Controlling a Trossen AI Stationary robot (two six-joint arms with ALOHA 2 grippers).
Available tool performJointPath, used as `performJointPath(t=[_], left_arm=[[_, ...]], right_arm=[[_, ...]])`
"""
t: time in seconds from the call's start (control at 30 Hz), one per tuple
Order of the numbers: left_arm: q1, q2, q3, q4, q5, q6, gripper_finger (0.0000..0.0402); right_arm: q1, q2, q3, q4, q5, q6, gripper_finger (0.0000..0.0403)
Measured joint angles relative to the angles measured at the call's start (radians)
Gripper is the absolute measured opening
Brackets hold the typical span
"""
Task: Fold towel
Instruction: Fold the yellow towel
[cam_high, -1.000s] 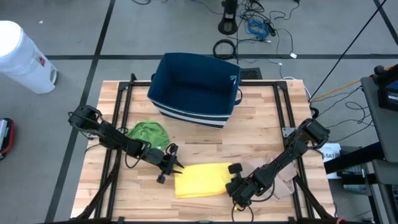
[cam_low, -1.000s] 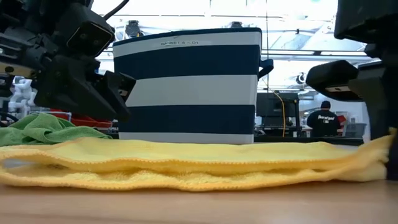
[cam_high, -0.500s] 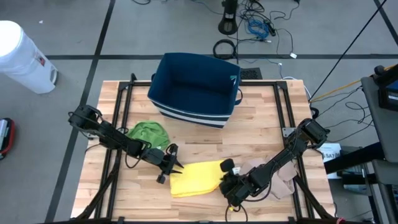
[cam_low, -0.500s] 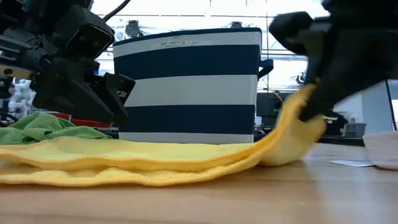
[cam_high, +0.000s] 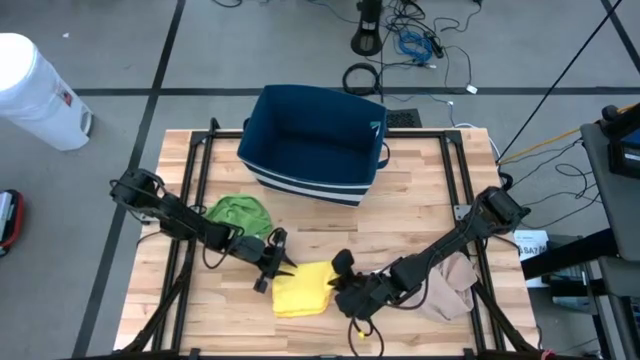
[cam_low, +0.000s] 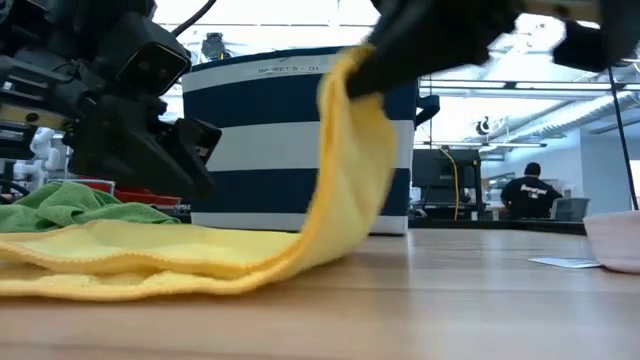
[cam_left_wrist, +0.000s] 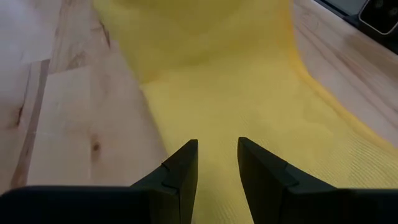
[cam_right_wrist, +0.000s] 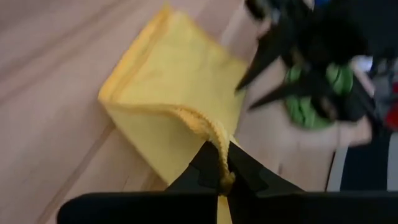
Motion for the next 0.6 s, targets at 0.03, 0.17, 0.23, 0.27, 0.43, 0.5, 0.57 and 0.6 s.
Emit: performJointPath(t=[0.03, 0.17, 0.23, 0.27, 0.43, 0.5, 0.57, 0.6], left_arm=[[0.003, 0.000, 0.000, 0.000, 0.000, 0.000, 0.0119], [0.014, 0.000, 0.000, 0.000, 0.000, 0.000, 0.0120], [0.020, 0.000, 0.000, 0.000, 0.000, 0.000, 0.0119], [0.023, 0.000, 0.000, 0.000, 0.000, 0.000, 0.0119], [0.027, 0.000, 0.000, -0.016, -0.053, 0.000, 0.0119], [0.027, 0.000, 0.000, -0.016, -0.064, 0.000, 0.0119], [0.027, 0.000, 0.000, -0.016, -0.068, 0.001, 0.0119], [0.029, 0.000, 0.000, -0.016, -0.070, 0.001, 0.0120]], right_arm=[[-0.006, 0.000, 0.000, 0.033, -0.014, -0.032, 0.0002], [-0.040, 0.003, 0.000, 0.194, -0.143, -0.141, 0.0002], [-0.059, 0.016, 0.001, 0.263, -0.217, -0.179, 0.0002], [-0.069, 0.027, 0.001, 0.288, -0.253, -0.193, 0.0002], [-0.117, 0.100, 0.001, 0.333, -0.338, -0.223, 0.0007], [-0.132, 0.134, 0.000, 0.371, -0.338, -0.224, 0.0014], [-0.143, 0.167, 0.000, 0.430, -0.337, -0.242, 0.0019], [-0.146, 0.181, 0.000, 0.466, -0.337, -0.258, 0.0020]])
